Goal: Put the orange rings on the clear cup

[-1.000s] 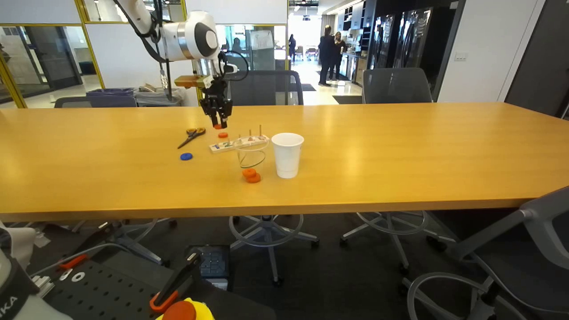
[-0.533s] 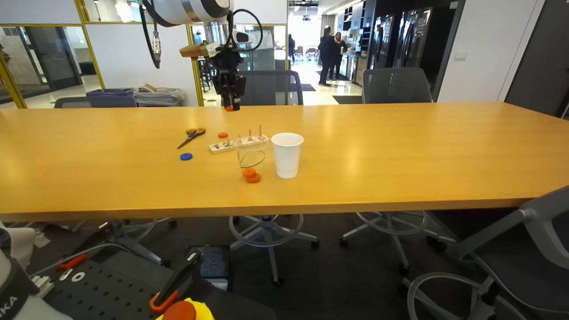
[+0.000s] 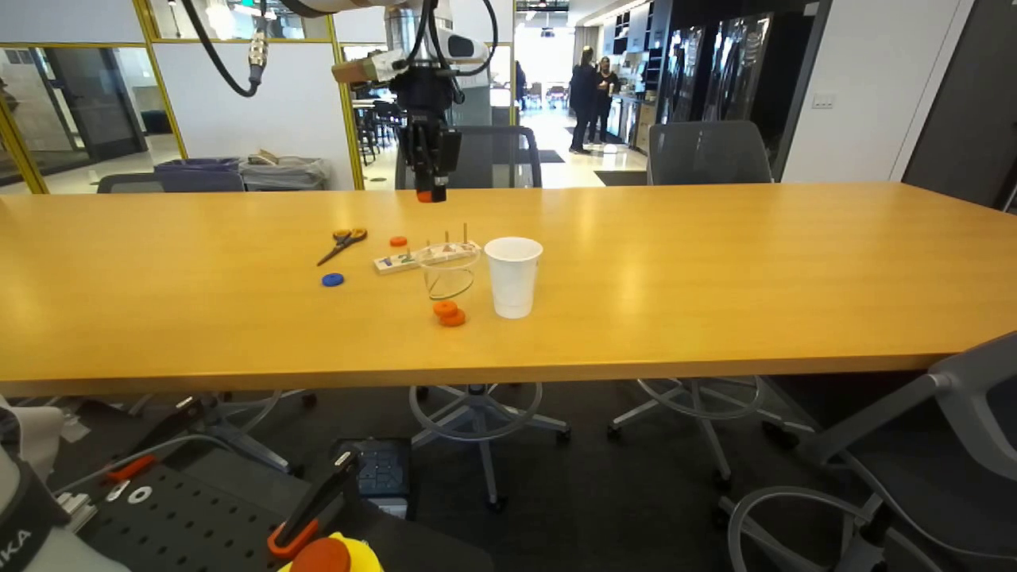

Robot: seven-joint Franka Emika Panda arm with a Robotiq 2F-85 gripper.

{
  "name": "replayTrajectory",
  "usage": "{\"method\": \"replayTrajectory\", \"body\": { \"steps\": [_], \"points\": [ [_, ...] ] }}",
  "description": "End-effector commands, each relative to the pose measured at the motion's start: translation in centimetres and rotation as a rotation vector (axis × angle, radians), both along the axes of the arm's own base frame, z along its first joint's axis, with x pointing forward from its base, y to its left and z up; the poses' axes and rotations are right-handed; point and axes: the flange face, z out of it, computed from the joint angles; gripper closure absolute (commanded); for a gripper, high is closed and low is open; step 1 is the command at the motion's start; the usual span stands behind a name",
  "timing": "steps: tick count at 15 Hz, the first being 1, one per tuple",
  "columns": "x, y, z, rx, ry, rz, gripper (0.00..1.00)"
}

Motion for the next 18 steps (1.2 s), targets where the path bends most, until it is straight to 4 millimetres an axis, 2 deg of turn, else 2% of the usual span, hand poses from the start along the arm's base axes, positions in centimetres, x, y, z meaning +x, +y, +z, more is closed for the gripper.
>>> {"method": "replayTrajectory", "body": {
  "steps": [1, 5, 13, 14, 15, 16, 18],
  "points": [
    [-1.4, -1.3, -0.8, 0.03, 0.01, -0.041, 0.78],
    [-1.8, -2.4, -2.8, 0.042, 0.05, -0.077, 0.78],
    [-2.0, -3.4, -5.0, 0.065, 0.096, -0.112, 0.78],
    [-1.9, -3.5, -5.1, 0.065, 0.098, -0.121, 0.61],
    [-1.9, -3.6, -5.3, 0.067, 0.1, -0.127, 0.33],
    [-1.8, -3.6, -5.4, 0.066, 0.097, -0.133, 0.32],
    [-1.7, -3.8, -5.5, 0.064, 0.095, -0.138, 0.18]
  ]
}}
